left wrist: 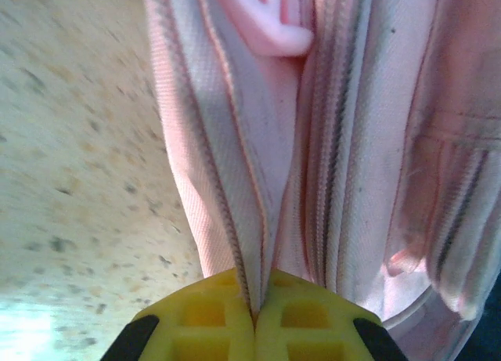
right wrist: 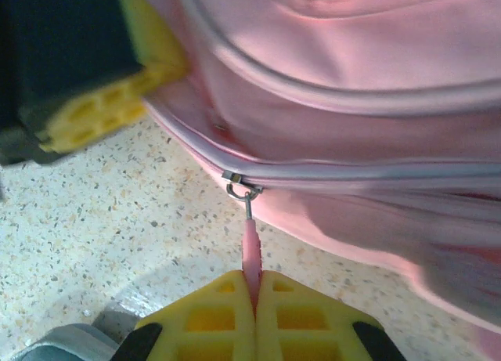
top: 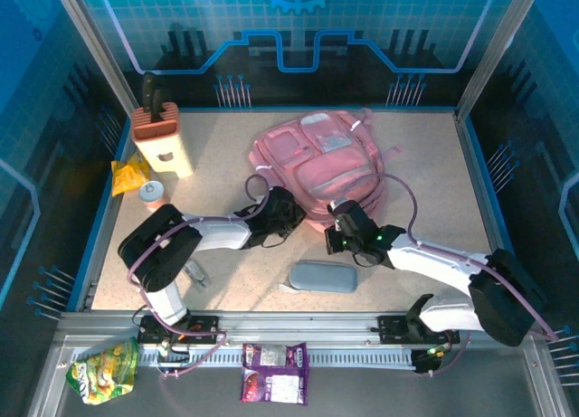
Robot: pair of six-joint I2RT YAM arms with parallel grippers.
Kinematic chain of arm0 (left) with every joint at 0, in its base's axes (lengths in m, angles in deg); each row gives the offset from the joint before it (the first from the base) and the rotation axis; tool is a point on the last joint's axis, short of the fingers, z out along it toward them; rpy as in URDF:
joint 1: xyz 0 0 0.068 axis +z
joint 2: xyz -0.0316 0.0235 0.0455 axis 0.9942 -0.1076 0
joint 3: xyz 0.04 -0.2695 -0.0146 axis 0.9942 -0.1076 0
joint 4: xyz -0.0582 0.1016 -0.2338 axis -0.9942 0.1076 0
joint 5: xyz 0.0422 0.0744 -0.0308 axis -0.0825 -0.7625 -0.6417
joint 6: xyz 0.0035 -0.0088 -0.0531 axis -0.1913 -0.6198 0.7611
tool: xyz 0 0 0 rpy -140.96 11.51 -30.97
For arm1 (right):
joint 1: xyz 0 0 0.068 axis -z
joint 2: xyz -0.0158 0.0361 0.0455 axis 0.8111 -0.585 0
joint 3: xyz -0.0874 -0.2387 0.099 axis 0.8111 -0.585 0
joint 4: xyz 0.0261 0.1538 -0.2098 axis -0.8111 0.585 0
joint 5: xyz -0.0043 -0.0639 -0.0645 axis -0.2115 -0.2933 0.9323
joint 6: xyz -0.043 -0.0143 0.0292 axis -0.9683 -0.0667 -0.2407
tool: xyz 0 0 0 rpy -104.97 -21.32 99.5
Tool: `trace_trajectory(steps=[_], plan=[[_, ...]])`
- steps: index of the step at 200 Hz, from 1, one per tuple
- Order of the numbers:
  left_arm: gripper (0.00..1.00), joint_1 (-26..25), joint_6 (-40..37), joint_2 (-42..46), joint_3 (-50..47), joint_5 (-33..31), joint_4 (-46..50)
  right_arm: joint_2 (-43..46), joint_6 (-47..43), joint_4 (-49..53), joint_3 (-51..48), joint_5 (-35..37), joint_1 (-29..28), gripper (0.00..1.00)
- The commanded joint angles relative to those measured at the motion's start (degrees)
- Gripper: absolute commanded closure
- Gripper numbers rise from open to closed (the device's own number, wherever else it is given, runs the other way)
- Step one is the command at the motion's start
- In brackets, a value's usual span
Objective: Pack the student bag
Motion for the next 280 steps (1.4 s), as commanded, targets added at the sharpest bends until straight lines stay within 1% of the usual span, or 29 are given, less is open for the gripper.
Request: trace_trajectory(steps=[1, 26, 49, 62, 79, 102, 108, 119, 126, 130, 134, 146, 157, 166, 174, 187, 193, 206, 219, 226, 252, 280], plan=[[1.00, 4.13, -4.92, 4.97, -2.62, -1.57, 0.91, 3.48, -0.56, 10.31, -0.18, 4.38, 1.12, 1.00], [1.00, 9.44, -9.60, 7.88, -3.20, 2.88, 3.58, 7.01, -0.45, 15.69, 0.63, 5.90, 3.19, 1.00], [1.00, 13.11, -15.59, 9.49, -1.04, 5.52, 8.31, 7.27, -1.90, 16.43, 2.16, 3.07, 4.25, 1.00], [1.00, 14.26, -19.33, 9.96, 0.54, 7.21, 10.43, 6.75, -2.81, 14.45, 2.94, 0.40, 3.32, 1.00], [1.00, 14.79, -23.21, 9.82, 3.64, 6.37, 15.03, 4.53, -3.92, 11.23, 4.12, -3.90, 1.39, 1.00], [1.00, 16.90, -26.75, 7.91, 7.70, 8.06, 20.55, 1.04, -4.13, 8.26, 6.24, -5.10, -1.91, 1.00], [0.96, 17.15, -27.15, 8.13, 7.83, 8.63, 21.22, 0.54, -3.59, 7.04, 6.48, -5.90, -2.24, 1.00], [0.83, 17.10, -26.80, 9.77, 6.39, 9.13, 20.42, 0.02, -2.54, 5.47, 6.59, -7.03, -2.27, 1.00], [0.75, 16.90, -26.03, 11.32, 4.64, 10.08, 18.00, 0.11, -2.24, 4.60, 6.48, -7.22, -2.36, 1.00], [0.69, 16.88, -25.56, 12.34, 3.20, 10.77, 16.39, 0.12, -2.14, 4.24, 6.30, -7.06, -2.47, 1.00], [0.65, 16.86, -24.91, 13.16, 1.97, 11.43, 14.79, 0.15, -1.98, 4.00, 6.14, -6.68, -2.45, 1.00], [0.61, 16.64, -22.72, 15.50, -0.28, 12.44, 13.89, 0.06, -1.92, 4.09, 5.91, -5.42, -2.49, 1.00], [0.56, 15.12, -20.61, 17.34, -1.40, 12.50, 15.07, 0.00, -2.05, 4.43, 5.68, -4.64, -2.52, 1.00], [0.50, 12.69, -17.69, 19.23, -2.57, 10.52, 15.91, -0.04, -1.89, 4.41, 5.35, -4.35, -2.52, 1.00], [0.47, 10.19, -12.87, 21.03, -4.34, 7.88, 15.75, 0.04, -1.77, 4.33, 5.20, -4.16, -2.51, 1.00], [0.40, 6.18, -6.12, 23.23, -8.42, 4.75, 8.42, 0.09, -1.74, 4.30, 5.12, -3.70, -2.48, 1.00], [0.38, 4.86, -3.57, 23.78, -9.25, 3.34, 6.95, -0.03, -1.85, 4.09, 5.12, -3.55, -2.45, 1.00], [0.37, 1.96, 0.99, 23.91, -9.07, 0.21, 8.02, -0.21, -2.35, 3.64, 5.12, -3.52, -2.50, 1.00], [0.42, -0.60, 5.09, 22.53, -8.49, -1.94, 8.22, -0.47, -2.19, 3.39, 5.18, -3.64, -2.50, 1.00], [0.43, -1.34, 6.81, 21.47, -8.14, -2.12, 7.74, -0.79, -2.10, 3.00, 5.21, -4.06, -2.54, 1.00], [0.44, -4.25, 11.18, 17.48, -5.74, -6.16, 8.47, -2.44, -2.17, 2.25, 5.47, -5.01, -2.48, 1.00], [0.49, -5.48, 13.41, 12.47, -2.22, -7.31, 9.61, -3.28, -2.23, 1.59, 5.27, -5.55, -2.52, 1.00]])
